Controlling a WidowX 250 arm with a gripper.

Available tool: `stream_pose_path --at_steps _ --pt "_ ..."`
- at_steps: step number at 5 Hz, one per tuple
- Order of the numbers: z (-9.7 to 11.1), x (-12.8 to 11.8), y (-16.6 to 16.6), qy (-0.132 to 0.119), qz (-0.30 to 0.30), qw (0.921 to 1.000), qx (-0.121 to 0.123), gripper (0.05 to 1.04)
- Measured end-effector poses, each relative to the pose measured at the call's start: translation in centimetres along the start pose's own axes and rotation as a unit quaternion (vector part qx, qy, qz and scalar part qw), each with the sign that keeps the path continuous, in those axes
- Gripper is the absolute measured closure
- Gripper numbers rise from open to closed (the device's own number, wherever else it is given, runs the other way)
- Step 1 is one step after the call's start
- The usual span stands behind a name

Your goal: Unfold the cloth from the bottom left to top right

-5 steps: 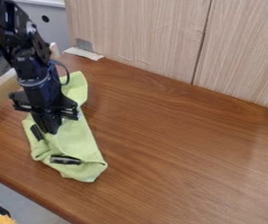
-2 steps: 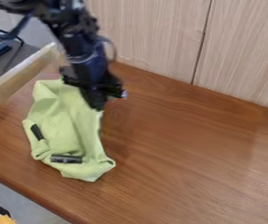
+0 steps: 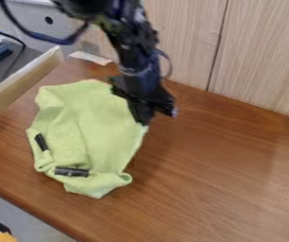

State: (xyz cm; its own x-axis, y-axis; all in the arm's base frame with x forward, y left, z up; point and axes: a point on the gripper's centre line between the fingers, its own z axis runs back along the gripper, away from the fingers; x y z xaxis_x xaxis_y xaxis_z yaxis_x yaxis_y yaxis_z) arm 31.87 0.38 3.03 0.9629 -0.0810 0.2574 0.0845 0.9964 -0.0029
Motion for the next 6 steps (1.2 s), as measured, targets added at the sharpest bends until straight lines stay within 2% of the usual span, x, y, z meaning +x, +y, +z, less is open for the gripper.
stream_pose_path --at_steps 1,3,4,5,6 --pt "-1.9 0.6 -2.0 0.012 -0.042 0.9990 -0.003 1.029" --pt "-5.0 1.3 -3.8 0.031 -0.088 0.9956 -0.006 1.007" --pt "-5.2 1.7 -4.0 0.039 -0.102 0.9940 -0.011 0.877" --pt "-5.2 1.7 -4.1 0.039 -0.104 0.9938 -0.012 0.630" --pt "-5.4 0.9 -4.1 0.048 -0.102 0.9935 -0.014 0.321"
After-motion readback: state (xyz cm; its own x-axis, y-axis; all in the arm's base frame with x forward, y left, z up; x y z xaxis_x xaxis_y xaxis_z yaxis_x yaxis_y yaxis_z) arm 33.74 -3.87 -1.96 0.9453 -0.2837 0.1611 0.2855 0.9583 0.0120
